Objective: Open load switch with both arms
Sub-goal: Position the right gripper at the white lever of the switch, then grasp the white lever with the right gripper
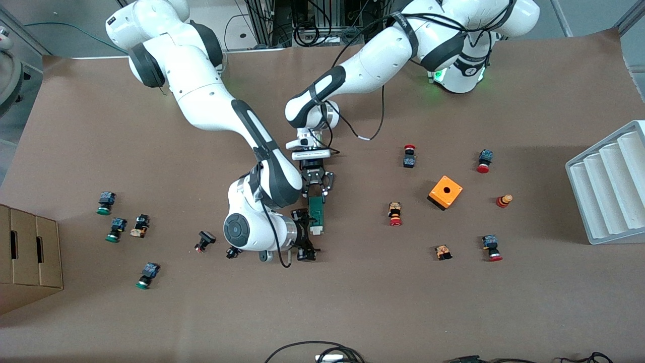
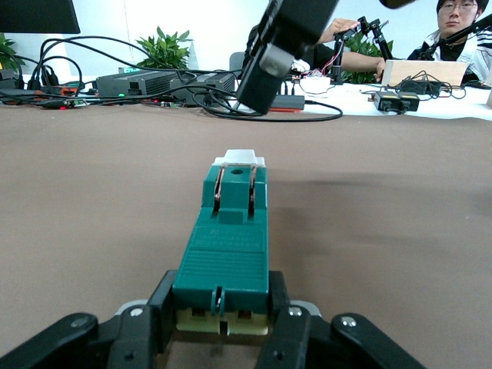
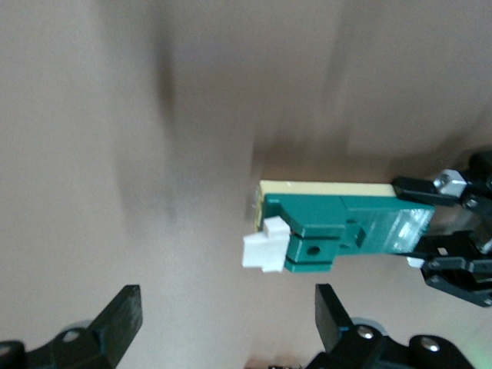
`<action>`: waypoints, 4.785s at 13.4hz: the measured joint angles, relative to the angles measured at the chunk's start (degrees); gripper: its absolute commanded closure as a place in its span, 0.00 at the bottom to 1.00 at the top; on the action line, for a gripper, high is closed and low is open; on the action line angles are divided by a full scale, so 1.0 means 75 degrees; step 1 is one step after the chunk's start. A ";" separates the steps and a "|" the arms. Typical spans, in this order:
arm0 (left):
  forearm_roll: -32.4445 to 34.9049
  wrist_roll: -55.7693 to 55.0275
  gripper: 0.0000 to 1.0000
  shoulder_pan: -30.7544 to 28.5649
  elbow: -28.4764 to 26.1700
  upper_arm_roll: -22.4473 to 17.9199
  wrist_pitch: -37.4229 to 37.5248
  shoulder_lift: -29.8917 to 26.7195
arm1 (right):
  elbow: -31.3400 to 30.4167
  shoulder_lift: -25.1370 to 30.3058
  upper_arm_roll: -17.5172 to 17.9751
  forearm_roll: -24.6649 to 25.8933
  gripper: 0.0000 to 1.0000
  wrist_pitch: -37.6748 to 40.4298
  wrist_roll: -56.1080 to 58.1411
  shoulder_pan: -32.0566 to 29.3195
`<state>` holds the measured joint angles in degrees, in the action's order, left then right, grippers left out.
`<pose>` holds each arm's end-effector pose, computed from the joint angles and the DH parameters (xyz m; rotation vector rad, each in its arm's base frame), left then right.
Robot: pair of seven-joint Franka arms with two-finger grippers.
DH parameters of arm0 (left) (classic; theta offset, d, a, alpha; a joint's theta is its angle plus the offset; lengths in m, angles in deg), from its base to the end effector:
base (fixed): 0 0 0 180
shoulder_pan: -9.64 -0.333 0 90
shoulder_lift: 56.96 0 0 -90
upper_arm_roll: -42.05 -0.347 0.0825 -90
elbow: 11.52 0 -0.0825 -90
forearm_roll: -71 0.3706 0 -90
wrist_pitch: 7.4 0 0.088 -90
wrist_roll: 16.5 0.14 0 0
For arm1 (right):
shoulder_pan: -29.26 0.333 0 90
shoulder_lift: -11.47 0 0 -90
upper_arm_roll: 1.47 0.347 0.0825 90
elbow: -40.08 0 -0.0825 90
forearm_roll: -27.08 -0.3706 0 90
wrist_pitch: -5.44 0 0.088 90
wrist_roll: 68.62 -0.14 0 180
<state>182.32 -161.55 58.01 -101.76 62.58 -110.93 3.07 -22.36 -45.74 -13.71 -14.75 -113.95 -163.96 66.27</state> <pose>0.3858 -0.5843 0.0708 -2.4946 -0.1431 -1.8530 0.6723 0.4307 0.2177 -2.0891 1.9323 0.5649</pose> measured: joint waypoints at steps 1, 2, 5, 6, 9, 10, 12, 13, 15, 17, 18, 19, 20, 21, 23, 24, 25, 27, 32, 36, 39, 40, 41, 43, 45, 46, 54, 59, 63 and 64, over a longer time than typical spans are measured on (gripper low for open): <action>0.0000 0.0000 0.49 0.0000 0.0000 0.0000 0.0000 0.0000 | -0.0023 -0.0018 0.0000 0.0000 0.00 -0.0079 0.0019 -0.0002; 0.0000 0.0000 0.48 0.0000 0.0000 0.0000 0.0000 0.0000 | -0.0030 -0.0023 0.0006 0.0000 0.00 -0.0120 0.0050 0.0000; 0.0000 0.0000 0.47 0.0000 0.0001 -0.0001 0.0000 0.0000 | -0.0043 -0.0025 0.0026 0.0000 0.00 -0.0136 0.0123 0.0012; 0.0000 -0.0001 0.46 0.0000 0.0002 -0.0001 -0.0001 0.0000 | -0.0044 -0.0025 0.0034 0.0000 0.00 -0.0136 0.0123 0.0029; 0.0000 -0.0001 0.46 0.0000 0.0002 -0.0002 -0.0002 0.0001 | -0.0144 -0.0038 0.0049 -0.0312 0.00 -0.0136 0.0021 0.0045; 0.0000 -0.0002 0.45 0.0000 0.0003 -0.0002 -0.0003 0.0001 | -0.0207 -0.0052 0.0047 -0.0420 0.01 -0.0136 -0.0040 0.0040; 0.0000 -0.0002 0.45 0.0000 0.0003 -0.0003 -0.0003 0.0001 | -0.0303 -0.0087 0.0047 -0.0456 0.06 -0.0136 -0.0207 0.0032; 0.0000 -0.0002 0.45 0.0000 0.0003 -0.0003 -0.0003 0.0001 | -0.0343 -0.0103 0.0047 -0.0456 0.11 -0.0136 -0.0287 0.0032; 0.0000 -0.0002 0.45 0.0000 0.0003 -0.0003 -0.0003 0.0001 | -0.0416 -0.0112 0.0049 -0.0460 0.18 -0.0136 -0.0395 0.0037; 0.0000 -0.0002 0.45 0.0000 0.0003 -0.0003 -0.0003 0.0001 | -0.0435 -0.0110 0.0052 -0.0461 0.27 -0.0130 -0.0626 0.0052; 0.0000 -0.0002 0.45 0.0000 0.0003 -0.0003 -0.0003 0.0001 | -0.0434 -0.0099 0.0051 -0.0461 0.29 -0.0087 -0.0693 0.0052; 0.0000 -0.0002 0.45 0.0000 0.0003 -0.0003 -0.0003 0.0001 | -0.0435 -0.0100 0.0050 -0.0461 0.31 -0.0080 -0.0729 0.0051; 0.0000 -0.0002 0.45 0.0000 0.0003 -0.0003 -0.0003 0.0001 | -0.0434 -0.0095 0.0050 -0.0461 0.38 -0.0047 -0.0754 0.0052; 0.0000 -0.0002 0.45 0.0000 0.0003 -0.0003 -0.0003 0.0001 | -0.0435 -0.0095 0.0050 -0.0461 0.38 -0.0043 -0.0757 0.0053; 0.0000 -0.0002 0.45 0.0000 0.0004 -0.0003 -0.0003 0.0002 | -0.0435 -0.0089 0.0049 -0.0460 0.47 0.0011 -0.0772 0.0075; 0.0000 -0.0002 0.45 0.0000 0.0004 -0.0003 -0.0003 0.0002 | -0.0437 -0.0088 0.0049 -0.0461 0.47 0.0011 -0.0786 0.0084; 0.0000 -0.0002 0.45 0.0000 0.0004 -0.0003 -0.0003 0.0002 | -0.0436 -0.0088 0.0056 -0.0461 0.47 0.0011 -0.0829 0.0100; 0.0000 -0.0002 0.45 0.0000 0.0004 -0.0003 -0.0003 0.0002 | -0.0436 -0.0089 0.0057 -0.0461 0.49 0.0004 -0.0873 0.0137; 0.0000 -0.0002 0.45 0.0000 0.0004 -0.0003 -0.0004 0.0002 | -0.0430 -0.0077 0.0060 -0.0461 0.72 -0.0005 -0.0895 0.0153; 0.0000 -0.0002 0.45 0.0000 0.0004 -0.0003 -0.0004 0.0002 | -0.0412 -0.0058 0.0035 -0.0475 0.73 -0.0051 -0.0928 0.0143; 0.0000 -0.0002 0.45 0.0000 0.0004 -0.0003 -0.0004 0.0002 | -0.0413 -0.0060 0.0035 -0.0475 0.73 -0.0074 -0.0928 0.0143; 0.0000 -0.0002 0.45 0.0000 0.0004 -0.0003 -0.0004 0.0002 | -0.0414 -0.0059 0.0035 -0.0475 0.73 -0.0074 -0.0928 0.0143; 0.0000 -0.0002 0.46 0.0000 0.0004 -0.0003 -0.0004 0.0002 | -0.0415 -0.0059 0.0034 -0.0475 0.73 -0.0074 -0.0928 0.0143; 0.0000 -0.0003 0.46 0.0000 0.0005 -0.0003 -0.0005 0.0002 | -0.0418 -0.0056 0.0034 -0.0475 0.73 -0.0075 -0.0928 0.0144; 0.0000 -0.0005 0.46 0.0000 0.0005 -0.0003 -0.0005 0.0002 | -0.0457 -0.0030 0.0035 -0.0474 0.73 -0.0092 -0.0924 0.0148; 0.0000 -0.0005 0.46 0.0000 0.0005 -0.0002 -0.0005 0.0002 | -0.0504 0.0005 0.0046 -0.0457 0.73 -0.0127 -0.0909 0.0157; 0.0000 -0.0005 0.45 0.0000 0.0005 -0.0002 -0.0006 0.0002 | -0.0719 0.0237 0.0111 -0.0148 0.73 -0.0228 -0.0907 0.0220; 0.0000 -0.0005 0.44 0.0000 0.0006 -0.0003 -0.0009 0.0003 | -0.1009 0.0521 0.0175 -0.0036 0.73 -0.0226 -0.0907 0.0253; 0.0000 -0.0005 0.46 0.0000 0.0007 -0.0003 -0.0010 0.0003 | -0.1299 0.0678 0.0234 0.0003 0.73 -0.0172 -0.0907 0.0373; 0.0000 -0.0005 0.46 0.0000 0.0007 -0.0003 -0.0010 0.0003 | -0.1325 0.0694 0.0233 0.0026 0.73 -0.0173 -0.0907 0.0388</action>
<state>182.31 -161.58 58.01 -101.71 62.56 -111.00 3.10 -32.30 -40.54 -11.96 -14.56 -115.25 -170.76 69.18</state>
